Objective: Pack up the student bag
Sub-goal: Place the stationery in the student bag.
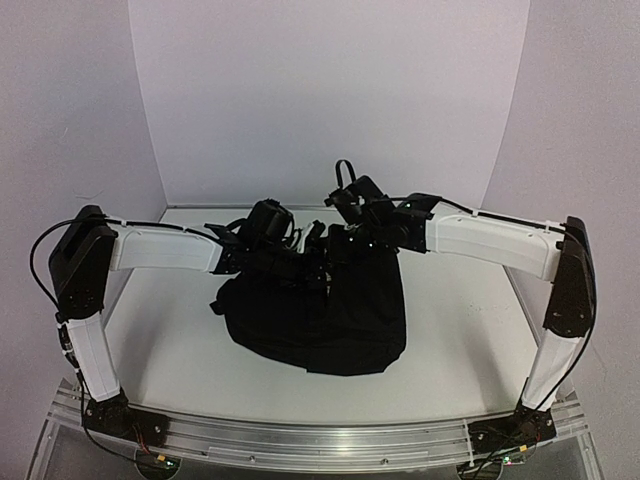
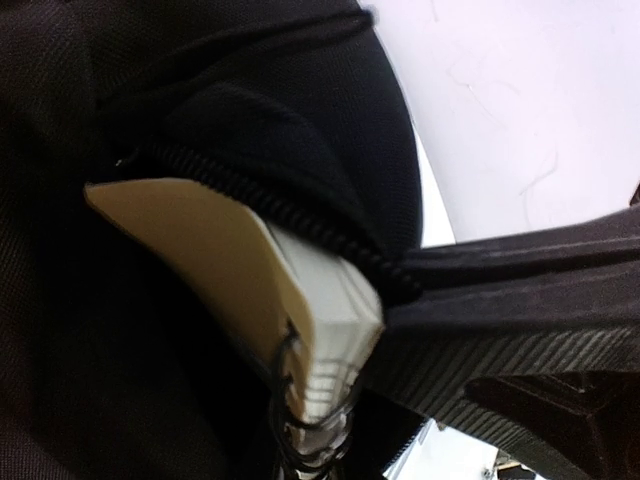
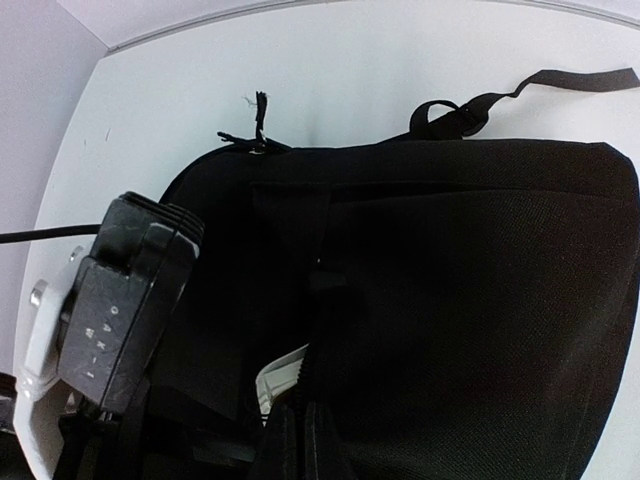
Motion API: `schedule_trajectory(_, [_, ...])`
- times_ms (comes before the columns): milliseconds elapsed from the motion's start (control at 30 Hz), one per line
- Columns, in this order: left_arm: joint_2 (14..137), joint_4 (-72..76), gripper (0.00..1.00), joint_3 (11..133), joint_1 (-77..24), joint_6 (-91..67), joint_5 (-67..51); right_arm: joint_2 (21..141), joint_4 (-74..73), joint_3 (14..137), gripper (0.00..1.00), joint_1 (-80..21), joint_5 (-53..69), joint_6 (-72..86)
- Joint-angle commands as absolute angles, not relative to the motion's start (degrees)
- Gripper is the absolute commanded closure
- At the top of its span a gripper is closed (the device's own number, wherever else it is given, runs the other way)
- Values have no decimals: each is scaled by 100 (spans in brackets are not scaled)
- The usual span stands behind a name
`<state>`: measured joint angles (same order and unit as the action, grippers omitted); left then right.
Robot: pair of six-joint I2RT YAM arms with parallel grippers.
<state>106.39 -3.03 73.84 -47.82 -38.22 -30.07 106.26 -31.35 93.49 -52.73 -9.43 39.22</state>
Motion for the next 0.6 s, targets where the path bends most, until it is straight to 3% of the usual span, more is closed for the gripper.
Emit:
schedule_trajectory(0, [10476, -313, 67, 7356, -4913, -3797, -2416, 10216, -2698, 9281, 100, -5380, -887, 4014])
schedule_trajectory(100, [10026, -502, 49, 7036, -4917, -3760, -2002, 10161, -2694, 9243, 84, -5374, -878, 4008])
schedule_trajectory(200, [9439, -847, 41, 6731, -4913, -3749, -1714, 10007, -2714, 9229, 64, -5373, -961, 3982])
schedule_trajectory(300, [8835, -1157, 36, 6470, -4906, -3755, -1456, 9824, -2731, 9199, 51, -5287, -1019, 3942])
schedule_trajectory(433, [8247, -1524, 31, 6335, -4895, -3761, -1113, 9766, -2723, 9109, 49, -4960, -759, 3848])
schedule_trajectory(567, [8289, -1679, 35, 6461, -4878, -3751, -1039, 9894, -2678, 9110, 50, -4635, -423, 3649])
